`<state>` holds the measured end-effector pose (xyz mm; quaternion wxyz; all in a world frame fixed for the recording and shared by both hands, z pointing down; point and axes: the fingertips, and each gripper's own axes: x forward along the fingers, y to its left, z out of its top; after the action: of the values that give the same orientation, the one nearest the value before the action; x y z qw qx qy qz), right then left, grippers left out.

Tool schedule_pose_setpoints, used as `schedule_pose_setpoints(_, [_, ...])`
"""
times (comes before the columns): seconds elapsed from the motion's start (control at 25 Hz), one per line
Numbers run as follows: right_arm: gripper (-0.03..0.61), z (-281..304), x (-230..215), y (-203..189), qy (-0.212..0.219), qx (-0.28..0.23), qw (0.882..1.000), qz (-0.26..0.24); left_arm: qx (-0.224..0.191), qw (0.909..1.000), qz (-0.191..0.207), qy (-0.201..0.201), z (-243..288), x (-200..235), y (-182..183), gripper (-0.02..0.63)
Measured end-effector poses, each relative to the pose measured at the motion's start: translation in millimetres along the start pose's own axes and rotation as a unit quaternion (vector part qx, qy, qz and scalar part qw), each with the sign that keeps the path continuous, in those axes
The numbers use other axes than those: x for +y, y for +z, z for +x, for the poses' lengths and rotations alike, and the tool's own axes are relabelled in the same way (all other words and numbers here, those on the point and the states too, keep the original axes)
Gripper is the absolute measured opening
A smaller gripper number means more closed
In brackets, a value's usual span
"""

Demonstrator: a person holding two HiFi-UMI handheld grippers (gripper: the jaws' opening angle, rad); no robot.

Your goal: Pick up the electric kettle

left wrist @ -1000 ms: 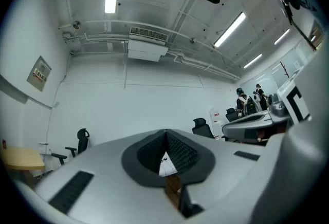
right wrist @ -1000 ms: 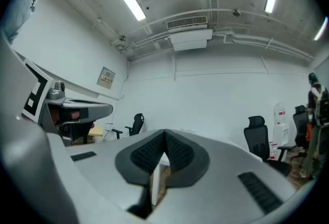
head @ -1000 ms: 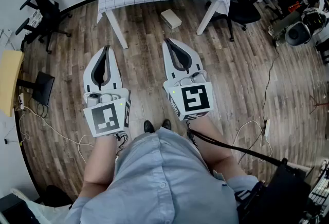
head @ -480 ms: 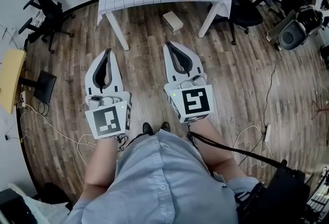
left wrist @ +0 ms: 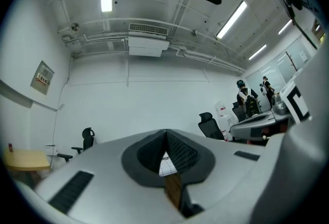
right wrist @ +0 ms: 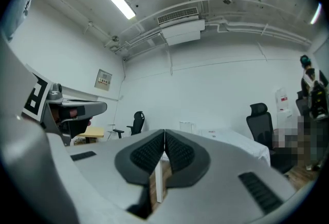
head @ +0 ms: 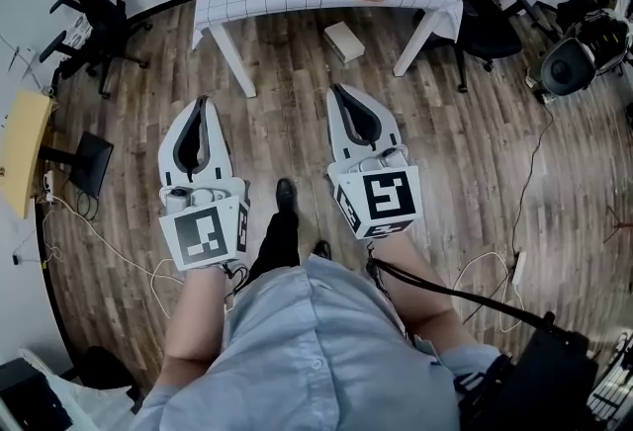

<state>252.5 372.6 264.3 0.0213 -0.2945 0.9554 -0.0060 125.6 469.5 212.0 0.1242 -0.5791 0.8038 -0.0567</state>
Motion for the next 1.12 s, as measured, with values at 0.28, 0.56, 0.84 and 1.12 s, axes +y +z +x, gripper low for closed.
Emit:
schedule_pose_setpoints(0.28, [0.002, 80, -20, -10, 0.003, 0.014, 1.000, -0.005, -0.007, 0.9997, -0.022, -0.011, 78, 21, -28, 0.000])
schedule_pose_setpoints(0.56, [0.002, 178, -39, 12, -0.005, -0.005, 1.000, -0.015, -0.031, 0.9988, -0.022, -0.031, 171, 58, -27, 0.000])
schedule_pose_setpoints(0.84, [0.002, 241, -53, 19, -0.021, -0.012, 0.999, -0.023, -0.041, 0.9980, -0.028, -0.039, 229, 86, -38, 0.000])
schedule_pose_setpoints(1.12, [0.002, 270, -82, 10, -0.038, 0.001, 0.999, -0.020, -0.009, 0.9981, -0.036, -0.050, 262, 87, -69, 0.000])
